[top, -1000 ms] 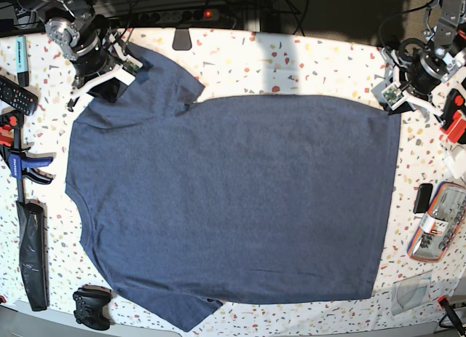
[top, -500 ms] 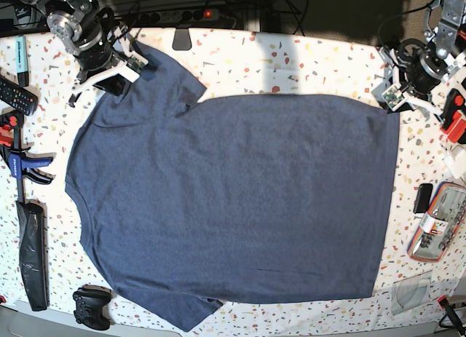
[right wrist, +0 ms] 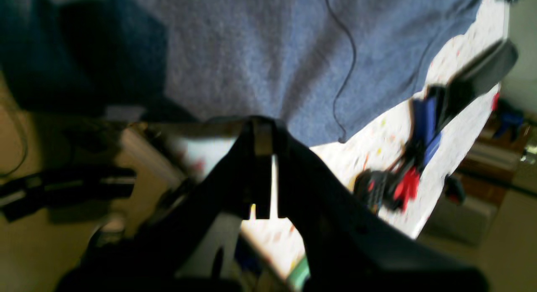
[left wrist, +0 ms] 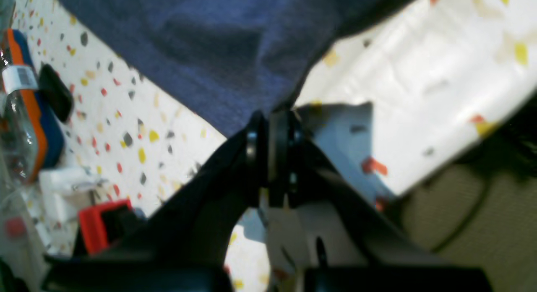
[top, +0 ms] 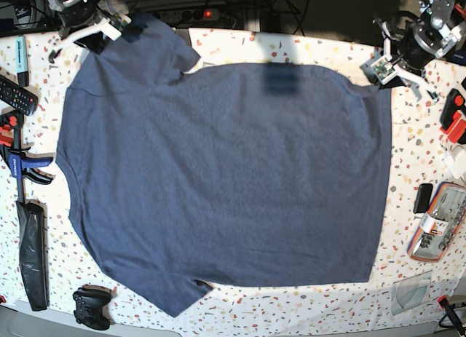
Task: Fold the T-shirt properly
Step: 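Grasp the shoulder corners with both grippers and pull the shirt taut, then fold the collar edge over onto the shirt body with both grippers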
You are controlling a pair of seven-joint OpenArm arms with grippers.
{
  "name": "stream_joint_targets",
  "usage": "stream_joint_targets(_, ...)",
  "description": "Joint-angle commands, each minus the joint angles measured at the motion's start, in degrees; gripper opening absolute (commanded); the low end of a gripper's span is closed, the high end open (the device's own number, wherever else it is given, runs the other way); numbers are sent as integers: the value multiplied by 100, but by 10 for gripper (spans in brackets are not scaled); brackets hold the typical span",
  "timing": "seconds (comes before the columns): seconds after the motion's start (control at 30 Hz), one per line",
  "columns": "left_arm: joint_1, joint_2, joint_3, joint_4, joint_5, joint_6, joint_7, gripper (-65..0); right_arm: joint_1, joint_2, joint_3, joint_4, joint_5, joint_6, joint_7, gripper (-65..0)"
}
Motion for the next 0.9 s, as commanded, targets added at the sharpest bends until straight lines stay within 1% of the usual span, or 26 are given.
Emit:
stream_joint_targets(0.0, 81, -74, -109, 144, -52, 70, -79, -650, -223, 72, 131, 155, -24, -164, -17, -650)
stream_joint_targets(0.1, 328, -74, -313, 278, -321, 68, -92, -650, -708, 61, 396, 315, -24, -273, -20, -650)
stream_joint_targets(0.2, 573, -72, -514, 450, -431, 70, -94, -650, -1071, 42, 595, 431, -24, -304, -17, -650)
stream_joint_targets(0.3, 772, -72, -758, 640, -435, 70, -92, -650, -1266, 42, 702, 492, -24, -411, -22, -650)
stream_joint_targets(0.43, 1008, -72, -1200, 855, -487, 70, -76, -650, -1342, 42, 726, 540, -24, -496, -192, -650)
stream_joint_targets(0.47, 1047, -72, -1303, 887, -540, 68, -76, -650, -1340, 44, 726, 540, -33, -568, -223, -650)
stream_joint_targets(0.6, 1073, -74, -1585, 909, -802, 68, -127, -650, -1287, 44, 761, 540, -267, -1110, -225, -650)
stream_joint_targets(0.63, 1062, -74, -1585, 909, -844, 68, -155, -650, -1259, 46, 811, 540, -260, -1200, -221, -650)
stream_joint_targets(0.67, 1056, -72, -1582, 909, -844, 66, -219, -650, -1191, 44, 861, 540, -251, -1209, -216, -650)
stream_joint_targets(0.7, 1058, -74, -1578, 909, -844, 66, -354, -650, -1097, 44, 914, 540, -153, -1209, -210, -650)
stream_joint_targets(0.8, 1029, -72, -1574, 907, -844, 63, -752, -650, -686, 46, 1047, 538, 555, -1165, -153, -650)
stream_joint_targets(0.87, 911, -74, -1572, 907, -894, 55, -826, -650, -358, 42, 1062, 538, 933, -929, -96, -650)
